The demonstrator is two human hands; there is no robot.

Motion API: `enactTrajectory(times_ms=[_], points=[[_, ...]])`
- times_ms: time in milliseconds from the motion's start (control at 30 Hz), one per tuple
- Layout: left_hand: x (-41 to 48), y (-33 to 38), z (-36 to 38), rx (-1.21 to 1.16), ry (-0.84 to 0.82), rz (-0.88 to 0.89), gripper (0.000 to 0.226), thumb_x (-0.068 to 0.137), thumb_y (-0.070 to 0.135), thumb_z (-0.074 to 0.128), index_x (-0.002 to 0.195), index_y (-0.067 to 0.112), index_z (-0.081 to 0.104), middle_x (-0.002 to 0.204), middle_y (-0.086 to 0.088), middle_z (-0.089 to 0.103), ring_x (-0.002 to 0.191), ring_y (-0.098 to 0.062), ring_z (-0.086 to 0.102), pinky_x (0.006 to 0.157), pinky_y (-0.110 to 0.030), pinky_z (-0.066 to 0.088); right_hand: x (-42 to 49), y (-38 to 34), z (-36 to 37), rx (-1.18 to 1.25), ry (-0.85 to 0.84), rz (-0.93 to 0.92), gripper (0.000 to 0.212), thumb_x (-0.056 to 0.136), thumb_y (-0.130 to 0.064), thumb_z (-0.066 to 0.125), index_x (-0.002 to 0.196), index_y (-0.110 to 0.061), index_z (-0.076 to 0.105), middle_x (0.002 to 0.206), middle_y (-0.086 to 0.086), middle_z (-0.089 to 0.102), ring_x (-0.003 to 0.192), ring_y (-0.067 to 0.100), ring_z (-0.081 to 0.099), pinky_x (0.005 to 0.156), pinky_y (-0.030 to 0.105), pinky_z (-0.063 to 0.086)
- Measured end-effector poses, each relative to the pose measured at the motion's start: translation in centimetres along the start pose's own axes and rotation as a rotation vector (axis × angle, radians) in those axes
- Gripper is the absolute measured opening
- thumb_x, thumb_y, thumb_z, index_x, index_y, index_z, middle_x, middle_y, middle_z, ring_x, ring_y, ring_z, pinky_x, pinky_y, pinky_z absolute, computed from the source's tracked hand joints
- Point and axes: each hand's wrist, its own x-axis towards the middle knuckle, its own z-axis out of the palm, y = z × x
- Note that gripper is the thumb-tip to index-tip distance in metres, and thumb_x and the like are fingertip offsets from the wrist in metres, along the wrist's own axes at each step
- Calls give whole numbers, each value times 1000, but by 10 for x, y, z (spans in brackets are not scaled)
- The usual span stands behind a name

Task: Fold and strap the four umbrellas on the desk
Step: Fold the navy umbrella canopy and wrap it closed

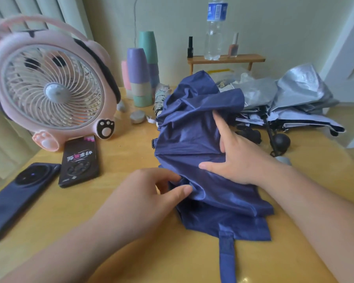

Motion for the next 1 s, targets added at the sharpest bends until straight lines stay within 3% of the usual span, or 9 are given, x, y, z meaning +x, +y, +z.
enactTrajectory(times_ms=[133,300,433,533,633,767,900,1000], points=[[10,3,0,-82,-43,-45,8,88,40,73,81,36,74,71,7,66,49,-2,49,49,-15,37,0,1,1,6,12,-16,124,79,-69,72,150,-49,-28,116,-7,45,112,17,51,87,26,34],[12,-1,3,-91,-55,-57,17,89,31,76,74,25,71,47,14,55,40,-3,45,43,-14,34,-4,4,9,-51,45,-64,106,89,-72,52,153,-43,-26,109,-3,44,104,16,46,86,26,31],[5,-16,2,-232,-26,15,28,78,52,72,81,25,67,74,-5,72,60,-31,58,63,-41,51,-3,8,10,-42,35,-55,102,90,-74,47,154,-43,-25,109,-5,40,99,12,38,89,26,29],[3,-17,3,-405,-73,-13,22,95,28,72,83,15,59,64,-14,71,50,-19,57,54,-32,45,-3,8,11,-50,20,-47,102,87,-77,45,155,-43,-24,109,-4,41,102,14,41,90,26,29],[6,-15,3,-661,-148,-67,19,98,16,58,89,3,47,62,-25,63,48,-21,62,43,-25,41,-2,9,11,-64,14,-57,104,81,-84,36,155,-42,-24,113,-5,41,111,17,46,96,29,34],[13,-20,-2,-967,-199,-135,25,90,16,71,87,7,47,62,-13,51,50,-30,66,39,-24,36,-3,11,11,-91,-8,-87,106,72,-89,20,152,-41,-29,126,4,46,118,23,48,103,35,38],[16,-17,-7,-963,-280,-129,26,85,12,74,91,10,49,86,-18,69,41,-25,57,38,-21,34,-2,10,11,-95,-30,-71,110,70,-92,27,150,-45,-30,134,4,44,124,24,46,106,37,38],[16,-14,-10,-832,-405,-123,42,77,31,79,99,10,52,96,-18,72,40,-24,53,38,-21,34,-1,9,9,-78,-57,-53,117,69,-94,40,150,-47,-31,139,4,42,127,23,46,107,39,37]])
